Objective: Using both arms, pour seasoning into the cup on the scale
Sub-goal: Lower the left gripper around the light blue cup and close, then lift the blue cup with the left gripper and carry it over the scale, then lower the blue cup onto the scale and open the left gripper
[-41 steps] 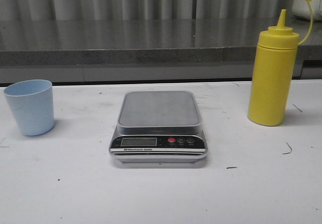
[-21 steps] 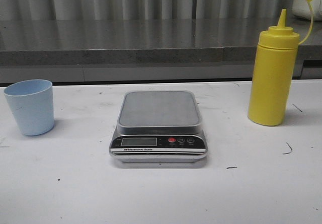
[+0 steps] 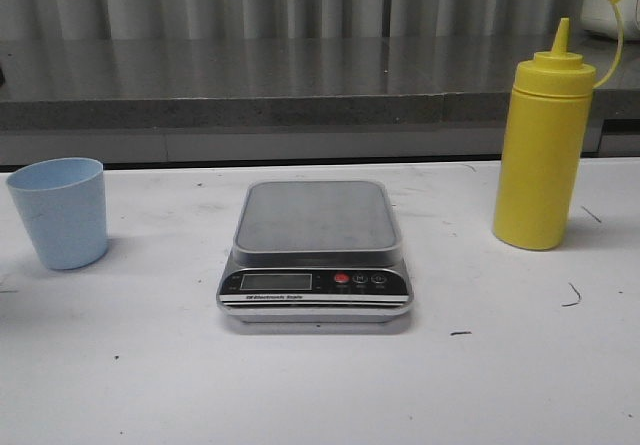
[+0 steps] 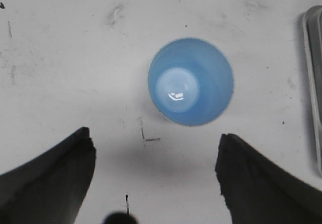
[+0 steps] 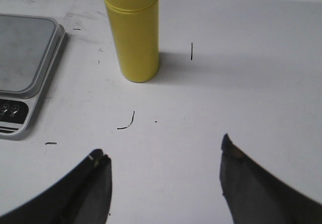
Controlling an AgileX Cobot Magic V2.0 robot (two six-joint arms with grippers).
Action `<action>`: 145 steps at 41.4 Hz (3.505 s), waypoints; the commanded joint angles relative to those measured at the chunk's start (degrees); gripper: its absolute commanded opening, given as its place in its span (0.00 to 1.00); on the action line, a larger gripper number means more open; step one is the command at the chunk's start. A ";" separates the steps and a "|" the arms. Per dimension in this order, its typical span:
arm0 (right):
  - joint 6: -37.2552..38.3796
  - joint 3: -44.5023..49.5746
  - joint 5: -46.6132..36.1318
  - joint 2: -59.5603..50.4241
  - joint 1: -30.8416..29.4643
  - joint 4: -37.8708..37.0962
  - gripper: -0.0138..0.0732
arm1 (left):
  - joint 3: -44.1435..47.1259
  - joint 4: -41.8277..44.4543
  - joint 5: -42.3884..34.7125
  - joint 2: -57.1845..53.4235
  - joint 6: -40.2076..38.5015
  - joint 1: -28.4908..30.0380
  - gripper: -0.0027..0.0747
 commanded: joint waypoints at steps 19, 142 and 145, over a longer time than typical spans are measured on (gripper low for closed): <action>-0.52 -1.96 -4.05 0.25 -0.32 -0.49 0.72 | -11.08 1.09 -1.68 15.00 -0.30 -0.27 0.67; -0.52 -1.96 -4.00 0.25 -0.32 -0.49 0.72 | -45.07 3.91 11.24 28.90 -11.02 -27.23 0.01; -0.52 -1.96 -4.00 0.25 -0.32 -0.49 0.72 | -45.07 3.91 11.11 29.96 -11.27 -27.23 0.01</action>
